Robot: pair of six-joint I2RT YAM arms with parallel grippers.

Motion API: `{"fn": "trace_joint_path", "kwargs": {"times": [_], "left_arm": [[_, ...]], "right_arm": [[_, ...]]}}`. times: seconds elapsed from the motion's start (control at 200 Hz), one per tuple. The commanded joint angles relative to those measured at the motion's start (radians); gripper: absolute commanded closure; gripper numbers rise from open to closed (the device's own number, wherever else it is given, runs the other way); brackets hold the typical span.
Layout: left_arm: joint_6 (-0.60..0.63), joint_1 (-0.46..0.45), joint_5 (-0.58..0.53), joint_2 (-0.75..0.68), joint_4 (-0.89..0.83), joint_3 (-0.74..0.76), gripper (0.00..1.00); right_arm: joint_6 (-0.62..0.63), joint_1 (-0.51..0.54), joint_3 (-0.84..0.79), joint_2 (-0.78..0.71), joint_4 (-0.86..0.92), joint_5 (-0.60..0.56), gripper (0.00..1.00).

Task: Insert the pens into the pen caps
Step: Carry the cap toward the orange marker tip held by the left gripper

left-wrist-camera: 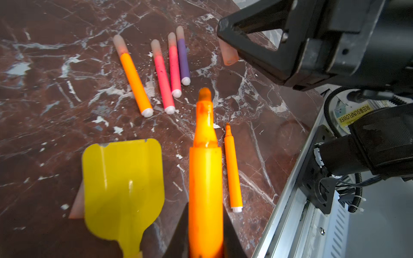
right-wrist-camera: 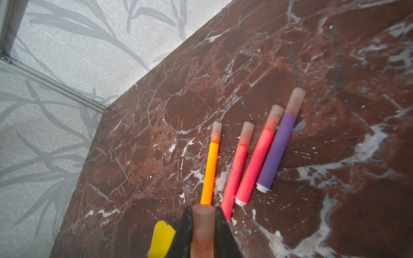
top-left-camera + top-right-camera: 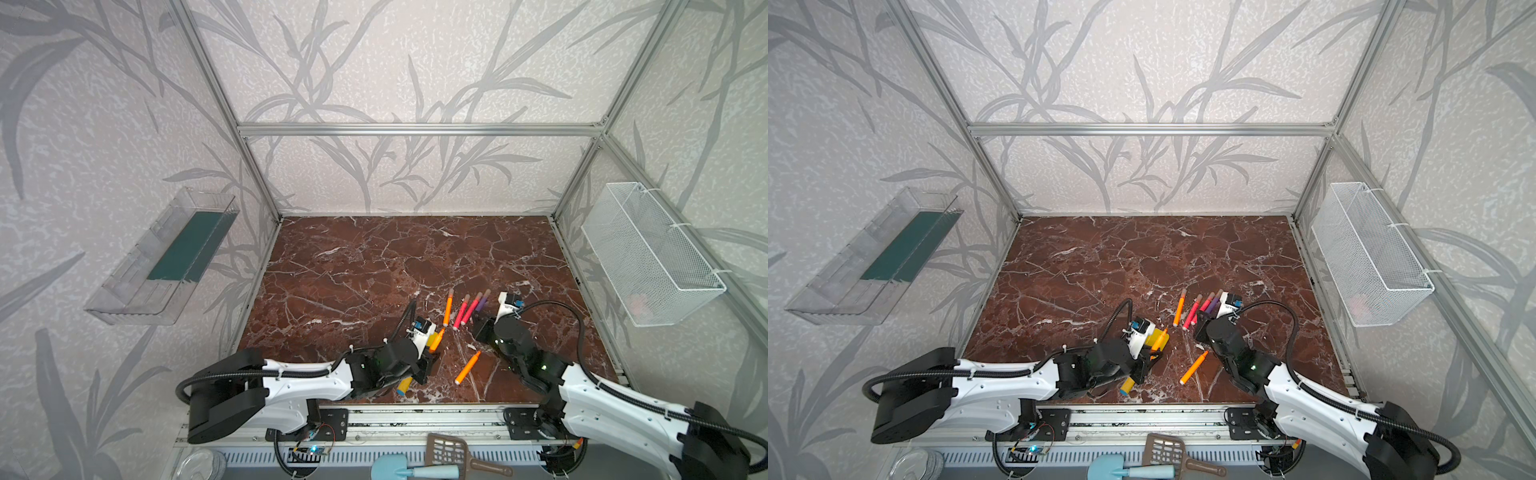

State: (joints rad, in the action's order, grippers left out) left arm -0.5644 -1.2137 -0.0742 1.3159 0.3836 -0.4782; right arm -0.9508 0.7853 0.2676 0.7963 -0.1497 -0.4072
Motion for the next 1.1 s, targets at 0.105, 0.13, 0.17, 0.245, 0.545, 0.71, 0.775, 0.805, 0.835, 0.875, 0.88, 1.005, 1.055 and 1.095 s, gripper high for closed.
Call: {"fn": "trace_joint_path", "kwargs": {"times": [0.105, 0.13, 0.17, 0.245, 0.545, 0.71, 0.775, 0.805, 0.835, 0.875, 0.88, 1.005, 1.055, 1.095], "left_arm": [[0.001, -0.054, -0.024, 0.143, 0.182, -0.074, 1.0], [0.0, -0.058, -0.023, 0.16, 0.196, -0.079, 1.0], [0.001, -0.064, -0.019, 0.185, 0.216, -0.087, 1.0], [-0.001, -0.067, -0.003, 0.228, 0.244, -0.103, 1.0], [-0.008, -0.074, 0.016, 0.288, 0.287, -0.125, 1.0], [-0.014, -0.075, 0.019, 0.296, 0.303, -0.124, 1.0], [-0.015, -0.074, 0.017, 0.298, 0.309, -0.125, 1.0], [-0.015, -0.075, 0.018, 0.298, 0.31, -0.125, 1.0], [-0.013, -0.075, 0.012, 0.298, 0.309, -0.126, 1.0], [-0.012, -0.076, 0.001, 0.299, 0.317, -0.124, 1.0], [-0.011, -0.075, -0.002, 0.299, 0.32, -0.123, 1.0], [-0.01, -0.073, -0.044, 0.289, 0.356, -0.099, 1.0], [-0.007, -0.073, -0.058, 0.283, 0.341, -0.101, 1.0], [-0.005, -0.073, -0.066, 0.28, 0.323, -0.107, 1.0]], "right_arm": [[-0.015, -0.022, -0.072, -0.172, -0.037, 0.016, 0.98], [-0.015, -0.024, -0.083, -0.192, -0.046, 0.017, 0.98], [-0.015, -0.024, -0.099, -0.223, -0.057, 0.023, 0.98], [-0.012, -0.025, -0.118, -0.282, -0.054, 0.026, 0.99], [0.001, -0.026, -0.18, -0.409, -0.1, 0.081, 0.98], [0.0, -0.026, -0.183, -0.382, -0.154, 0.122, 0.99], [-0.011, -0.026, -0.182, -0.358, -0.165, 0.139, 0.98], [-0.019, -0.026, -0.184, -0.345, -0.175, 0.152, 0.99], [-0.028, -0.026, -0.187, -0.334, -0.187, 0.167, 0.98], [-0.038, -0.026, -0.188, -0.318, -0.197, 0.194, 0.99], [-0.039, -0.026, -0.188, -0.316, -0.199, 0.198, 0.99], [-0.062, -0.026, -0.199, -0.267, -0.275, 0.247, 1.0], [-0.067, -0.026, -0.2, -0.26, -0.28, 0.252, 1.0], [-0.071, -0.026, -0.201, -0.259, -0.286, 0.257, 1.0]]}}
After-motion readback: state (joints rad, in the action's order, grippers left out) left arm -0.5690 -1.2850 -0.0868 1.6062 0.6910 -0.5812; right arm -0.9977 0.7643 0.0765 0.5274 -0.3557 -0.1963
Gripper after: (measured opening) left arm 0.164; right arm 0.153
